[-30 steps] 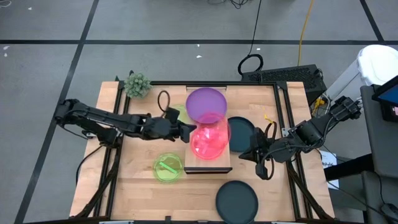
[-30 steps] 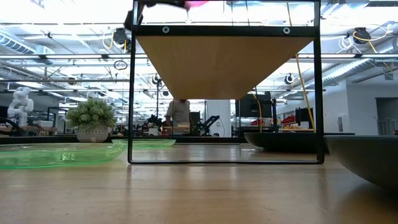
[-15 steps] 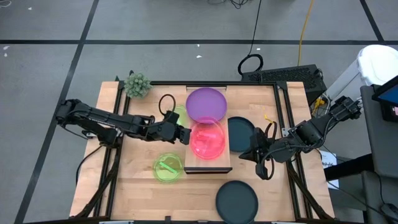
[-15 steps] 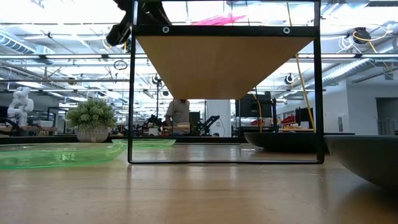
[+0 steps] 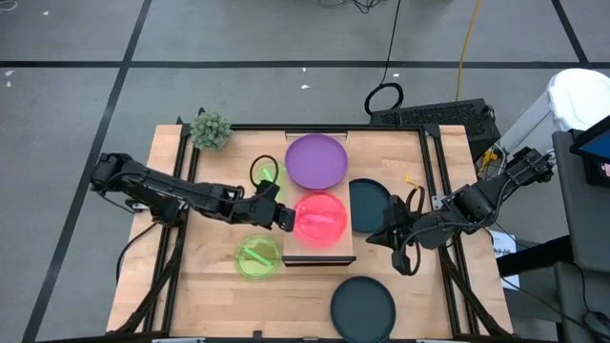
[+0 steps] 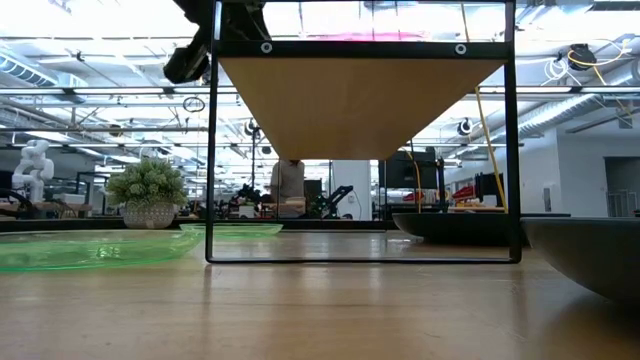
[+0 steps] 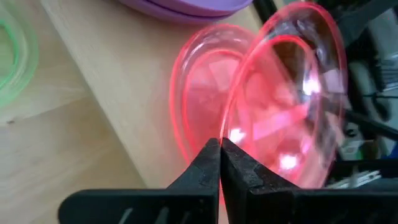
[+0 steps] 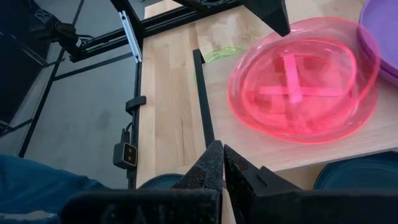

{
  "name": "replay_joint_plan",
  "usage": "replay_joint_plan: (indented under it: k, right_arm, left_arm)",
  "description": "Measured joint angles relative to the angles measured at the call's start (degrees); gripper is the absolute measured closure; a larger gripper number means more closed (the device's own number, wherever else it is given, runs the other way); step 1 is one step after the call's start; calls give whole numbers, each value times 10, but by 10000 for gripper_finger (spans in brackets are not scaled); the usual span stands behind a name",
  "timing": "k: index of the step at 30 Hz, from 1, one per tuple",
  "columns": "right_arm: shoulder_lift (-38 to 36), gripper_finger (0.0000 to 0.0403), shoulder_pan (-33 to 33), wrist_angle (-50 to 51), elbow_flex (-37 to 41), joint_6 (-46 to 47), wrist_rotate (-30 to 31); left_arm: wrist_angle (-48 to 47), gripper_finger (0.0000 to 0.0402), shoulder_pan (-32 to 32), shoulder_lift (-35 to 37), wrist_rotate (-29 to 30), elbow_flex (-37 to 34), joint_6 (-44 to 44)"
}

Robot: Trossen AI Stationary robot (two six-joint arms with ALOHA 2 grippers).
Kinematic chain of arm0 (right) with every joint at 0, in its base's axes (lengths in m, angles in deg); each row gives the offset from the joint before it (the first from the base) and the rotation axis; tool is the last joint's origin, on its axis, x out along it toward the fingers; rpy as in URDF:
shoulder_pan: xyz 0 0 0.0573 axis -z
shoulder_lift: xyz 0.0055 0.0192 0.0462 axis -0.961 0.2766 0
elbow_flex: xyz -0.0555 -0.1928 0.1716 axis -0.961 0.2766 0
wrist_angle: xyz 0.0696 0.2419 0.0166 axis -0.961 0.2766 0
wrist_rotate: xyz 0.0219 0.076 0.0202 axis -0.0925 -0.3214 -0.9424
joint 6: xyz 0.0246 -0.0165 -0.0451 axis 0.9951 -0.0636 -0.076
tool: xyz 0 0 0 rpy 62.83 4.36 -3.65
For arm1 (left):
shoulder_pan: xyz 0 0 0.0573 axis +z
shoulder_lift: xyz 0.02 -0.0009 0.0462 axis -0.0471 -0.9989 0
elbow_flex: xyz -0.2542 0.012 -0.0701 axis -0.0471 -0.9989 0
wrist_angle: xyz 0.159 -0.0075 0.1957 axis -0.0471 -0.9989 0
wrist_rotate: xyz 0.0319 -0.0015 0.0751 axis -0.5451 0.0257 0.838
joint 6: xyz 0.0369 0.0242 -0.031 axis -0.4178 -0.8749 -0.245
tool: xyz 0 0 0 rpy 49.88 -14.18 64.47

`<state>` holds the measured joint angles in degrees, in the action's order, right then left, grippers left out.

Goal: Place and stack plates onto a shelf
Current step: Stack the pink plate on top of the other pink plate on the shelf

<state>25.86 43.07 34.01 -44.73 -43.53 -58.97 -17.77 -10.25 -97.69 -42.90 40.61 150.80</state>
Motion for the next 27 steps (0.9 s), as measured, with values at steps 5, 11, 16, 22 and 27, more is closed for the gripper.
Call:
replay_joint_plan:
  k: [5, 11, 16, 22, 27]
  right_arm:
    - [0, 403, 0, 0, 0, -2, 0]
    - [0, 403, 0, 0, 0, -7, 0]
    - [0, 403, 0, 0, 0, -15, 0]
    - [0, 403, 0, 0, 0, -16, 0]
    - [0, 403, 0, 0, 0, -15, 0]
  left_arm:
    - [1, 399, 0, 1, 0, 0, 4]
    - [38, 399, 2, 3, -11, 0, 42]
    - [27, 399, 2, -2, -20, 0, 67]
    - [0, 399, 2, -9, -22, 0, 80]
    - [-6, 398, 2, -9, -14, 0, 95]
